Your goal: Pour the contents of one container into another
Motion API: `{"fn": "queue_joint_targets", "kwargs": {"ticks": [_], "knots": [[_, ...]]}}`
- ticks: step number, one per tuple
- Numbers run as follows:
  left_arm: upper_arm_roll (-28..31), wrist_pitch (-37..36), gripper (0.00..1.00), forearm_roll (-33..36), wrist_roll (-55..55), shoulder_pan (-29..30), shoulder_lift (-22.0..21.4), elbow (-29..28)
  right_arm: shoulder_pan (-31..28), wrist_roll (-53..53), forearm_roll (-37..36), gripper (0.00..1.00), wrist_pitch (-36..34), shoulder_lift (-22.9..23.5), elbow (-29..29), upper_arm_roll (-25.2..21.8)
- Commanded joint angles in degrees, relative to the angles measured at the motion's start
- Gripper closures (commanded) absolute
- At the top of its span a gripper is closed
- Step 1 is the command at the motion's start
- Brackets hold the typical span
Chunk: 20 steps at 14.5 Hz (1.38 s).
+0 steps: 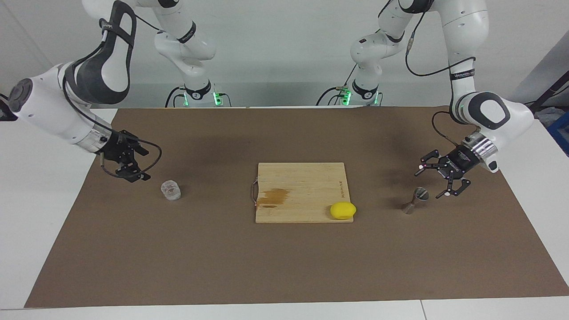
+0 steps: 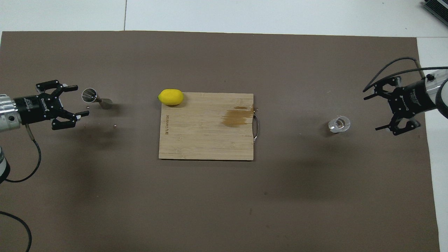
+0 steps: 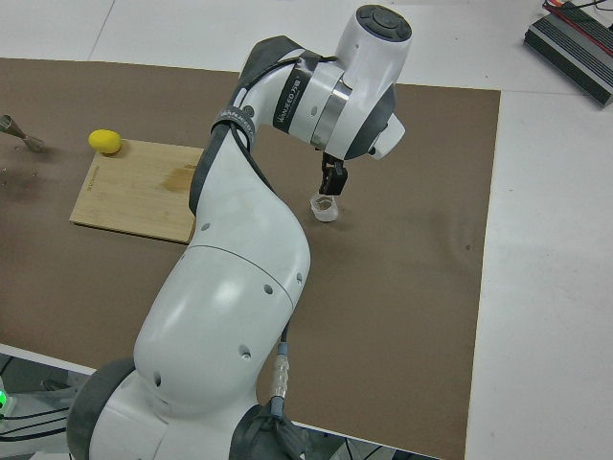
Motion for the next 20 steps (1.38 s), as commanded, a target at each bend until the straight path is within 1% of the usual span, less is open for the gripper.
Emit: {"fn": "queue_joint_targets", "kwargs": {"ticks": [1,4,6,8,9,11,13,14,15,18,20], "knots": [[0.4,2.5,0.0,-1.7,1.5,-1.0,-0.1,-1.4,-2.0,-0.5,3.3,0.01,4.7,0.8,-3.9,0.4],[0.4,4.2,0.0,-3.0,1.7,-1.8,0.2,-2.4,-3.4,-4.7,7.5,0.01,10.3,2.0,-8.5,0.4],[0.4,5.2,0.0,-3.5,2.4,-2.7,0.1,-3.0,-4.5,-5.3,8.1,0.01,10.6,4.3,-8.2,0.5],[0.4,5.6,0.01,-4.0,2.5,-2.7,0.0,-3.3,-5.3,-10.2,11.8,0.0,11.0,7.7,-7.7,0.4],[0.4,5.7,0.03,-4.1,2.5,-2.7,0.0,-3.5,-6.1,-13.0,13.2,0.0,11.2,9.5,-7.5,0.4],[0.4,6.1,0.04,-5.0,2.7,-3.3,-0.1,-3.6,-6.8,-14.8,13.9,0.0,12.1,10.7,-7.4,0.4],[0.4,6.2,0.04,-5.6,2.9,-3.4,-0.1,-3.6,-7.5,-15.8,14.8,0.0,11.6,13.1,-6.6,0.6],[0.4,6.1,0.04,-6.0,2.9,-3.4,-0.1,-3.6,-7.6,-16.3,17.6,0.0,11.5,14.1,-6.3,0.5],[0.4,6.1,0.04,-6.3,2.9,-3.4,-0.1,-3.5,-7.8,-16.3,20.2,0.0,10.8,14.6,-6.4,0.5],[0.4,6.2,0.05,-6.3,2.9,-3.4,-0.1,-3.5,-6.8,-17.5,21.1,0.0,10.7,14.9,-8.2,0.5],[0.4,6.2,0.11,-6.3,2.9,-3.4,-0.1,-3.6,-6.7,-18.3,21.1,0.0,10.6,14.5,-9.0,0.5]]}}
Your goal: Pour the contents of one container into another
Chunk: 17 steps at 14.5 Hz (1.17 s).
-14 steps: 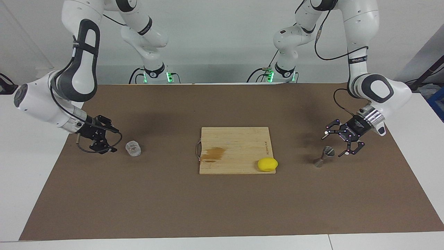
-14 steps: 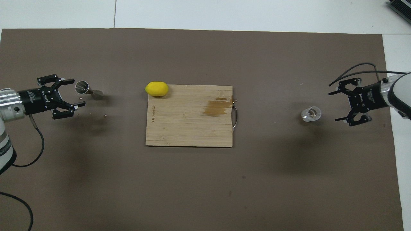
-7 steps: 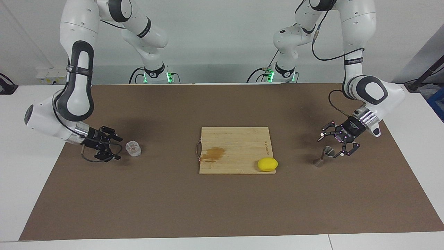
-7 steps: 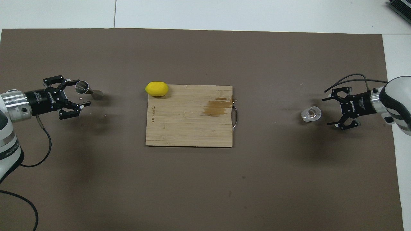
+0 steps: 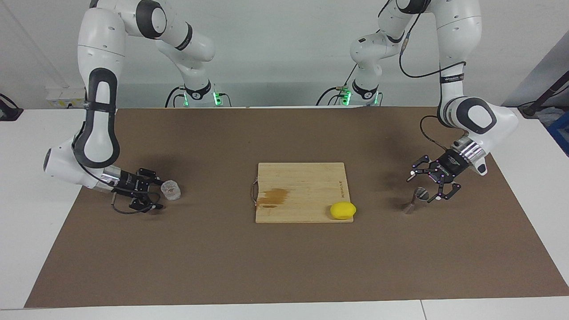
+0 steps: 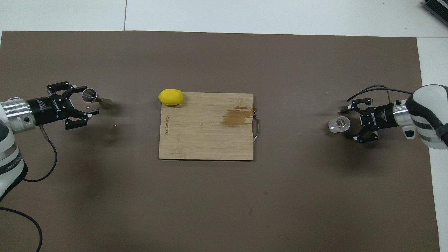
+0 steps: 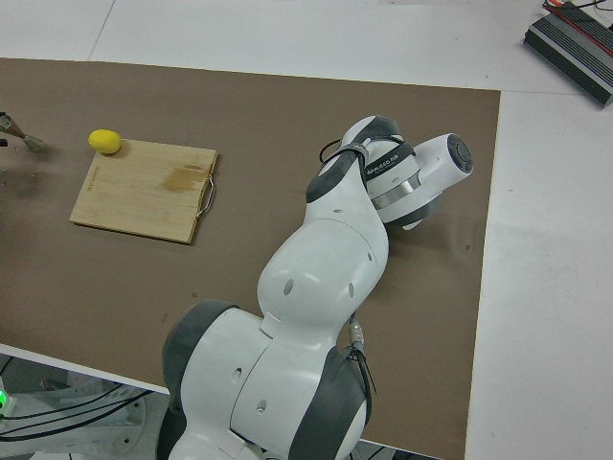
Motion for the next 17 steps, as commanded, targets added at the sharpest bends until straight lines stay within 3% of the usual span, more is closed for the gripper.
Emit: {"fn": "queue_joint_targets", "kwargs": {"ticks": [1,3,10,17], "knots": [[0.5,1.6,0.26,-1.7,1.2,-0.9,-0.5,-1.2,0.0,-2.5,1.6,0.0,-0.5,-0.7,-1.9,0.2],[0.5,1.6,1.0,-1.8,1.2,-0.9,-0.5,-1.6,0.1,-3.0,1.6,0.0,-1.2,-0.9,-2.1,0.2],[0.3,0.3,1.0,-2.9,-0.2,-1.4,-0.5,-0.8,-0.4,-2.9,2.3,0.0,-3.7,-1.4,-2.5,0.2],[-0.8,-11.2,1.0,-3.4,-2.0,-3.4,-1.6,1.7,0.0,-3.0,2.6,0.0,-3.9,-1.4,-2.6,0.4]]}}
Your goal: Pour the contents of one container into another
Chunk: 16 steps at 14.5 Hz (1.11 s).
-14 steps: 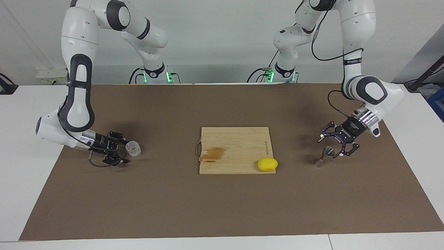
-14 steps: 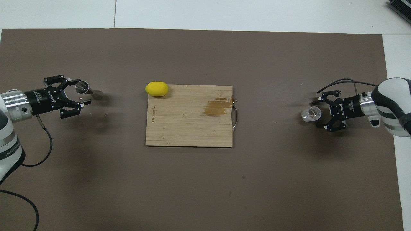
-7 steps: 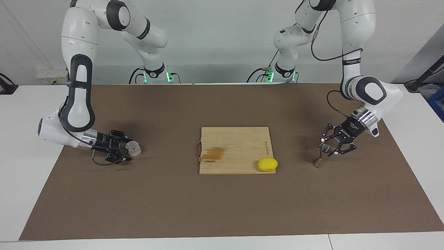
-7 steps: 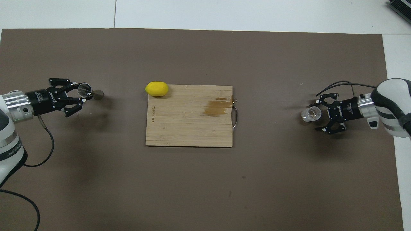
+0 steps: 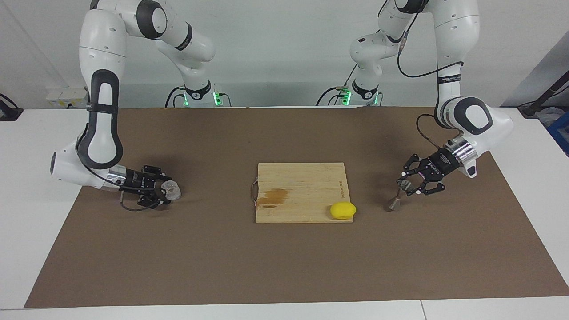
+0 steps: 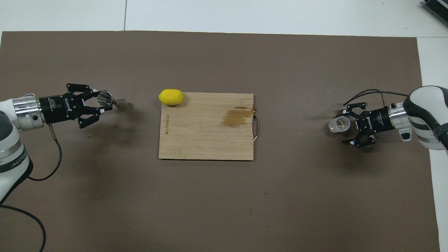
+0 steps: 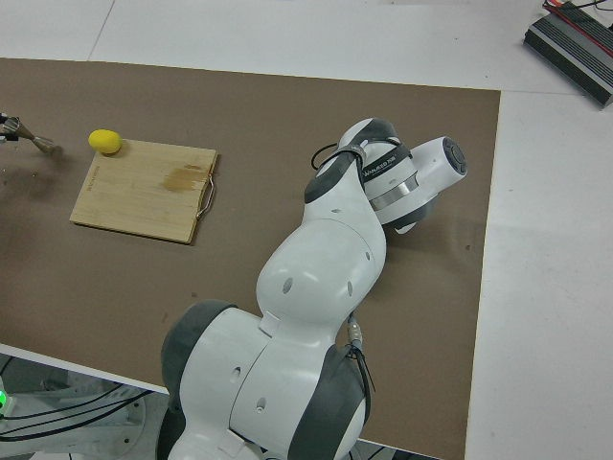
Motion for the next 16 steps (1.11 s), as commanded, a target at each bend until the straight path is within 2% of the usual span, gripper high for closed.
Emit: {"fn": "queue_joint_targets", "kwargs": {"ticks": [1,5,8,14,16], "knots": [[-0.4,-2.4,1.0,-1.3,-1.9,-3.1,-2.7,0.4,-0.2,-2.1,3.2,0.0,-0.2,-1.2,-1.8,0.3],[-0.4,-1.0,1.0,-1.5,-4.7,-10.6,-6.9,-0.5,-0.1,-2.1,3.3,0.0,-0.2,-1.2,-1.8,0.4],[-0.4,4.2,1.0,-2.4,-9.4,-17.9,-8.2,-0.7,-0.1,-2.0,4.7,0.0,-0.2,-1.2,-1.8,0.4],[-0.4,29.2,1.0,-20.6,-9.9,-37.5,-7.0,-2.5,0.8,-1.8,5.2,0.04,-0.2,-1.2,-1.8,0.4],[-0.4,35.1,1.0,-22.5,-9.8,-41.2,-5.8,-2.1,0.8,-1.5,5.2,0.09,-0.3,-1.2,-1.8,0.4]]}}
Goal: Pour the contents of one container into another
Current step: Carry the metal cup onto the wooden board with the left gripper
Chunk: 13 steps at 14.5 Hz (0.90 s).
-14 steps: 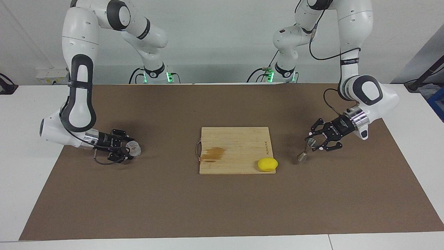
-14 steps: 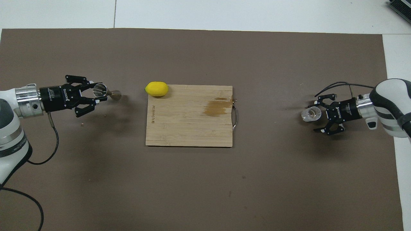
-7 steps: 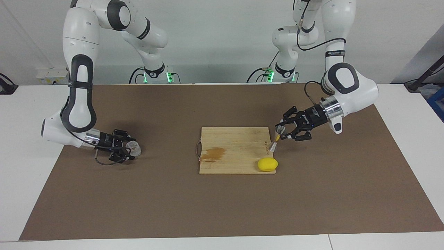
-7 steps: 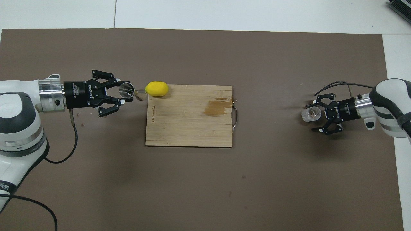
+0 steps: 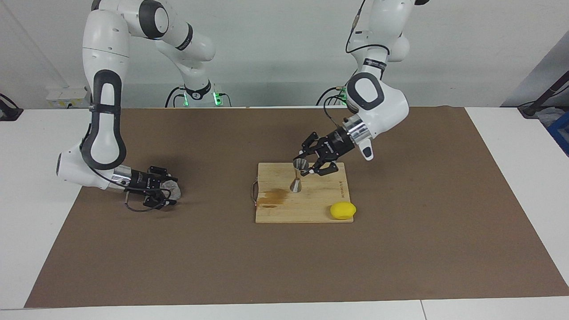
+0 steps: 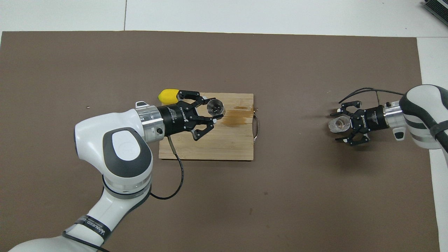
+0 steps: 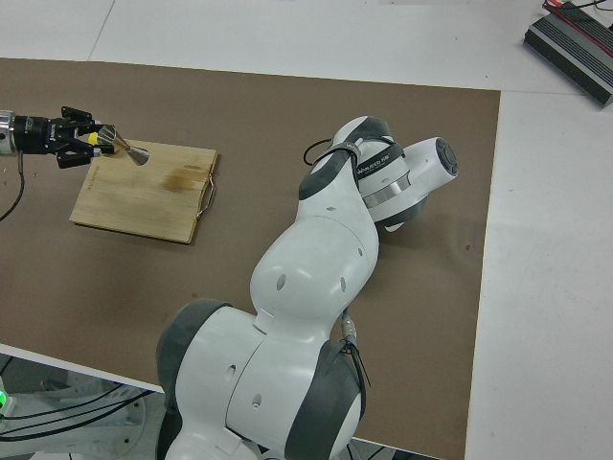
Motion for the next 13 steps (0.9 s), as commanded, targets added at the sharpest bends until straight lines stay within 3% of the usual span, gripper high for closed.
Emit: {"fn": "queue_joint_targets", "kwargs": {"ticks": [1,4,9,13], "knots": [[1.1,7.2,1.0,-2.8,-0.4,-4.2,1.6,0.1,-0.4,-1.3,1.6,0.1,-0.3,-1.2,-1.4,0.2],[1.1,11.3,1.0,-9.8,-0.2,-7.5,5.1,1.8,-0.4,-1.3,1.6,0.15,-0.2,-1.2,-1.4,0.2],[1.1,11.8,1.0,-11.4,1.0,-9.7,7.4,3.0,-0.5,-1.3,1.6,0.28,0.0,-1.1,-1.2,0.2],[1.1,12.7,1.0,-11.5,1.7,-10.3,8.4,4.7,-0.5,-1.2,1.6,0.58,0.2,-1.2,-0.8,0.1]]}}
